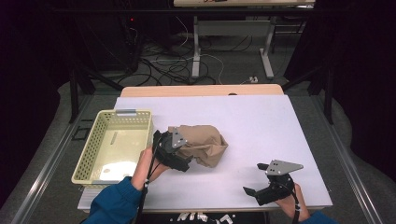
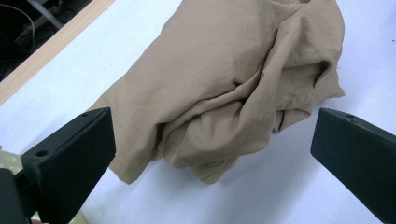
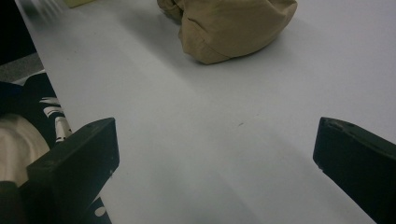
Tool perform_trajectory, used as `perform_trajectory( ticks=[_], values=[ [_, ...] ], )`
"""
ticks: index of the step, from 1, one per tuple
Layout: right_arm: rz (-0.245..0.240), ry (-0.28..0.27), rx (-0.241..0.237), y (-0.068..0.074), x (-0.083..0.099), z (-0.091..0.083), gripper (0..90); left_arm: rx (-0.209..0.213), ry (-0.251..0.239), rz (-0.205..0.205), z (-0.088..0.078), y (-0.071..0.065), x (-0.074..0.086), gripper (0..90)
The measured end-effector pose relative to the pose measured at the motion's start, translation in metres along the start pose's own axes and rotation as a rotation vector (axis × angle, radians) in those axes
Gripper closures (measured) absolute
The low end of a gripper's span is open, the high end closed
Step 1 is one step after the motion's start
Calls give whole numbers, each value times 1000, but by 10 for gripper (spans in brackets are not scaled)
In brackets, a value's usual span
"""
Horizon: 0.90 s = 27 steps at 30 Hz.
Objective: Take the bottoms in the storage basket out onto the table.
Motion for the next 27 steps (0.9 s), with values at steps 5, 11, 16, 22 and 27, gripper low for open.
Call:
perform_trajectory(
  ticks=[5,11,16,22,27],
  values=[
    [1,0,2,0,0,0,1,4,-3,-3,-8,-2,2,0],
    [1,0,3,0,0,0,1,2,-15,3,-17,-5,4,0],
    [4,-12,-2,0,-1,0,1,-10,-32,5,-25,-6,7,0],
    [0,-10,3,0,0,1,1,-10,-36,8,-35,-8,13,0],
    [3,-10,2,0,0,1,1,-15,-26,7,-44,-9,22,0]
  ],
)
Point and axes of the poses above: each handheld gripper's, and its own axes: z roughly forward along the jaws, x roughly out of its underside, y roughly to its left, the point moved 8 cm from there along z, roughly forward along the jaws
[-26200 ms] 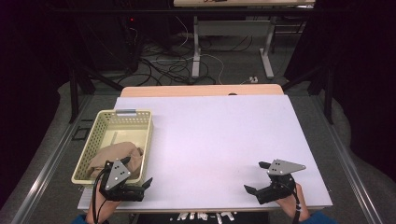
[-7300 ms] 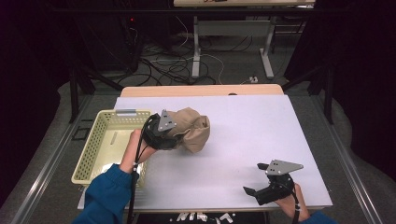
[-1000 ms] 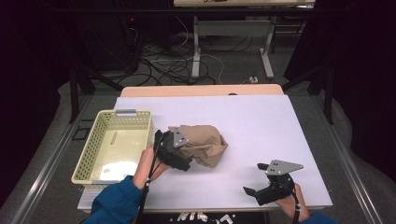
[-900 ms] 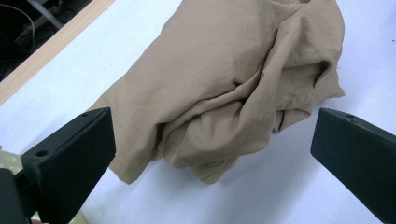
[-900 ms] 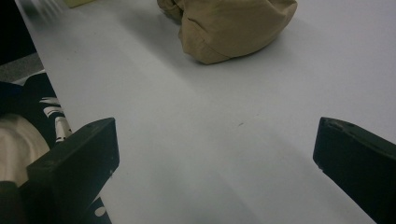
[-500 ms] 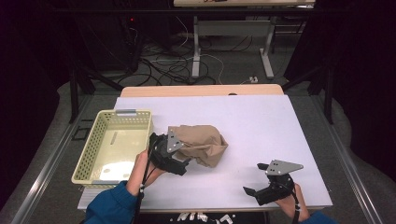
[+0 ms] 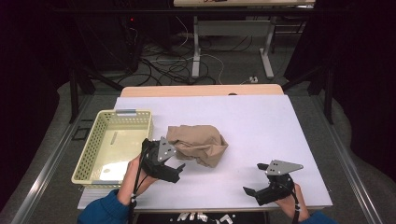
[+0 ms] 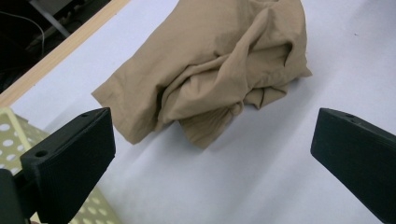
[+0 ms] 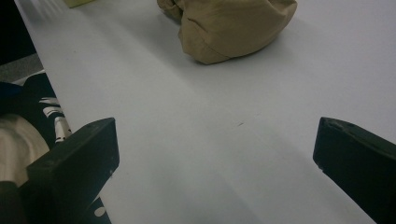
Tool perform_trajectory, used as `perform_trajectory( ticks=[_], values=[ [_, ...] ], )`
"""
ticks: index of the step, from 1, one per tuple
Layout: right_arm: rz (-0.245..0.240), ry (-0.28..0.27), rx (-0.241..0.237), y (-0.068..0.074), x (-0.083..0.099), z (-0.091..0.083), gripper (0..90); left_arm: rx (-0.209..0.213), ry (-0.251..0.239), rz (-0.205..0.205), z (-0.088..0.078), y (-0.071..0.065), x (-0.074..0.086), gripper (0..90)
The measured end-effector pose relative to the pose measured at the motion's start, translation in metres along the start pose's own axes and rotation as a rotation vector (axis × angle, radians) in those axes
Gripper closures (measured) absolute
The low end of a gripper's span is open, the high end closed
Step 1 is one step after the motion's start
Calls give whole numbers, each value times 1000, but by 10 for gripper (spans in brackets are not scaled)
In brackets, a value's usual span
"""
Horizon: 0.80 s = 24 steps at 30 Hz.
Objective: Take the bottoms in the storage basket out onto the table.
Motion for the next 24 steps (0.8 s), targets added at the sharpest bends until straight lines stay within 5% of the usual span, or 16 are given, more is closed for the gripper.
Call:
perform_trajectory(
  ticks=[24],
  values=[
    [-6,0,-6,0,0,1,1,-33,-25,-20,-24,-4,33,0]
  ],
)
Point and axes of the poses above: each handheld gripper's, and its own axes: z roughly forward along the jaws, x roughly out of its underside, y roughly to its left, the point moved 8 cm from there along z, roughly forward along the jaws
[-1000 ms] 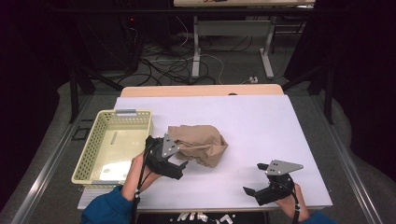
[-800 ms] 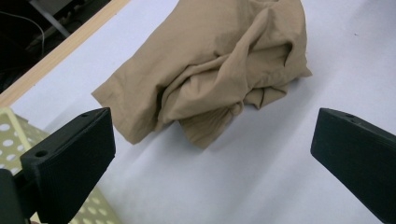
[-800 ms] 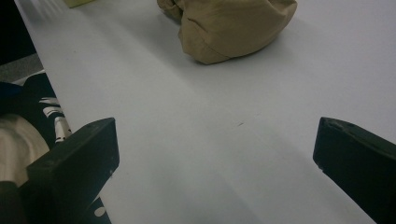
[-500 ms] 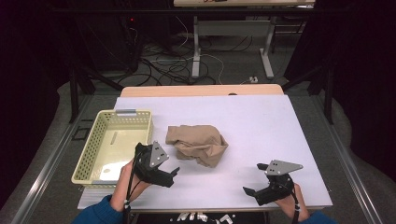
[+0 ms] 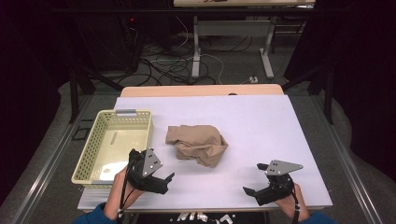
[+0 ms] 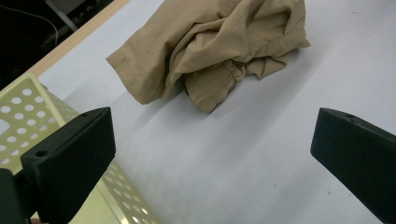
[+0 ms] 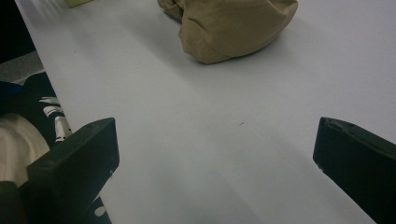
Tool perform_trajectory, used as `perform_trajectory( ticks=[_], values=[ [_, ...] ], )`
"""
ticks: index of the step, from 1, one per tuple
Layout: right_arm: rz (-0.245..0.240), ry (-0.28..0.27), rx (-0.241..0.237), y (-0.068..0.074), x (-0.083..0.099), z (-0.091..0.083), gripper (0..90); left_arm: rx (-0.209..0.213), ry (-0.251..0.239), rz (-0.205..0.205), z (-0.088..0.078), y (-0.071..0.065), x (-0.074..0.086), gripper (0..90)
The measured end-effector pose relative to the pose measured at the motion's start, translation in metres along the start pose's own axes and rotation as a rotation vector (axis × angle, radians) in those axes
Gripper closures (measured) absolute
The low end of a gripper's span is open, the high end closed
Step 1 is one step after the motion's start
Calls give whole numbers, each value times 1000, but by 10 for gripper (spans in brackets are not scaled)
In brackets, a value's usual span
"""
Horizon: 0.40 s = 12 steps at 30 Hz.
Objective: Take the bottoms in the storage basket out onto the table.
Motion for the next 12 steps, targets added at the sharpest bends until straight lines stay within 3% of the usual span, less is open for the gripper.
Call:
perform_trajectory(
  ticks=[12],
  values=[
    [-2,-1,1,0,0,0,0,-7,-3,-20,-10,-4,17,0]
  ],
)
Point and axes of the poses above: each handheld gripper's, and its own axes: z roughly forward along the jaws, x roughly out of its underside, y roughly to its left, the point moved 8 cm from there along z, roughly forward along the jaws
